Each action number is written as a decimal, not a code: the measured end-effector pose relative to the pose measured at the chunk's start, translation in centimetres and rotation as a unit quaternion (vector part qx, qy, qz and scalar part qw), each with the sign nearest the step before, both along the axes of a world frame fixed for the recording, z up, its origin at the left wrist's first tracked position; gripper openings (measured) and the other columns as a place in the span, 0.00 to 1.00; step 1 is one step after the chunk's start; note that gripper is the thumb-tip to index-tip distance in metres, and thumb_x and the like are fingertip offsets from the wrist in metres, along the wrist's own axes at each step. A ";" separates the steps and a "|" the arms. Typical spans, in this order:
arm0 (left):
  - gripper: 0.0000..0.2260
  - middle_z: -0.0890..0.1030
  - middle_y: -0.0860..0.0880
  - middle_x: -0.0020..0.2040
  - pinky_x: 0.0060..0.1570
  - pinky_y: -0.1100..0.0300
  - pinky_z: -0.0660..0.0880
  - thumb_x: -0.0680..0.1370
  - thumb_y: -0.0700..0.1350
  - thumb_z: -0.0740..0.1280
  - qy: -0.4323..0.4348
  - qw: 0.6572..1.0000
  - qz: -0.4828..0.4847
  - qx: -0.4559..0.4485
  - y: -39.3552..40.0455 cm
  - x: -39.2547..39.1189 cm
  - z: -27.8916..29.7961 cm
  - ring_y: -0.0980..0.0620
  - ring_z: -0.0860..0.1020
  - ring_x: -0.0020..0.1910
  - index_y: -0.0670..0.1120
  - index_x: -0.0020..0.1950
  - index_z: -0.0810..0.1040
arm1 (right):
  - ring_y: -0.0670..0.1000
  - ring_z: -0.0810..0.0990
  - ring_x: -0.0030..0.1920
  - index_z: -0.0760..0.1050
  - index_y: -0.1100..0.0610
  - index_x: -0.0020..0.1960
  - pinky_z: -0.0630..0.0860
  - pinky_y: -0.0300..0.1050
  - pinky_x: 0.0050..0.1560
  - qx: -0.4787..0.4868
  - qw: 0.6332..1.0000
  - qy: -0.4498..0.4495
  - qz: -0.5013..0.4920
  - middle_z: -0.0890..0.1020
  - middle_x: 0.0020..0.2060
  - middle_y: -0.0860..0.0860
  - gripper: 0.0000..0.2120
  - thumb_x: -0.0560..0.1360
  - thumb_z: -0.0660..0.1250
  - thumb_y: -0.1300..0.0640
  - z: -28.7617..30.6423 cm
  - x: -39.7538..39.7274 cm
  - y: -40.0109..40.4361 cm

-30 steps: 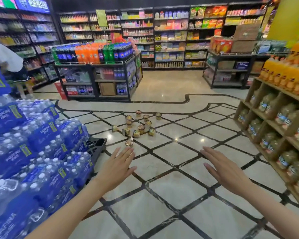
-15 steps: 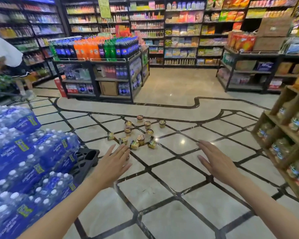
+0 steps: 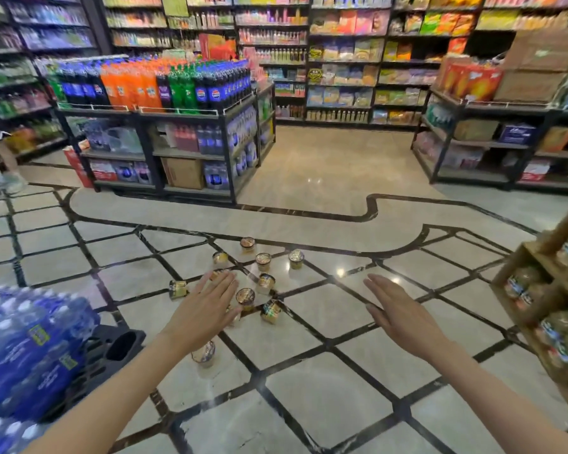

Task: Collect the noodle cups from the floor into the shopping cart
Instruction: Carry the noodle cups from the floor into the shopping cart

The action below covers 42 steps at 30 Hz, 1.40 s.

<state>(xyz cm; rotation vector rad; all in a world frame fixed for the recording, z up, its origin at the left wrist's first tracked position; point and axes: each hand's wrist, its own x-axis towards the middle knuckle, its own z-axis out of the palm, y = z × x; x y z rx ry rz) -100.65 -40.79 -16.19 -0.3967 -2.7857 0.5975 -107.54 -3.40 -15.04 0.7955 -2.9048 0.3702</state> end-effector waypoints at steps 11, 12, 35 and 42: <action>0.33 0.78 0.44 0.63 0.67 0.48 0.66 0.82 0.57 0.39 0.000 0.999 0.027 0.029 -0.1 -24.1 -0.5 0.47 0.76 0.64 0.41 0.63 0.78 | 0.53 0.62 0.74 0.62 0.58 0.74 0.63 0.49 0.70 0.003 0.998 0.009 0.057 0.64 0.74 0.53 0.24 0.80 0.59 0.52 -1.2 -27.0 -1.8; 0.33 0.78 0.44 0.63 0.67 0.48 0.65 0.82 0.57 0.39 0.002 0.999 0.031 0.024 -0.1 -26.2 -1.0 0.47 0.75 0.64 0.41 0.63 0.78 | 0.53 0.63 0.74 0.62 0.58 0.74 0.62 0.49 0.71 0.003 0.998 0.009 0.066 0.64 0.74 0.53 0.24 0.80 0.59 0.52 -1.5 -29.7 -2.0; 0.37 0.82 0.42 0.57 0.61 0.47 0.71 0.82 0.59 0.38 -0.203 0.927 0.274 0.157 -6.8 -64.3 -19.0 0.44 0.80 0.57 0.39 0.58 0.81 | 0.49 0.59 0.75 0.55 0.55 0.77 0.57 0.41 0.72 0.091 0.973 -0.152 0.145 0.60 0.76 0.50 0.28 0.81 0.56 0.46 -17.6 -79.7 -12.5; 0.43 0.80 0.41 0.61 0.60 0.46 0.73 0.79 0.64 0.32 -0.265 0.884 0.337 0.187 -9.7 -72.7 -31.4 0.43 0.78 0.61 0.38 0.61 0.79 | 0.50 0.57 0.76 0.51 0.55 0.77 0.58 0.42 0.72 0.111 0.954 -0.254 0.114 0.57 0.77 0.51 0.40 0.74 0.67 0.43 -31.6 -90.9 -18.0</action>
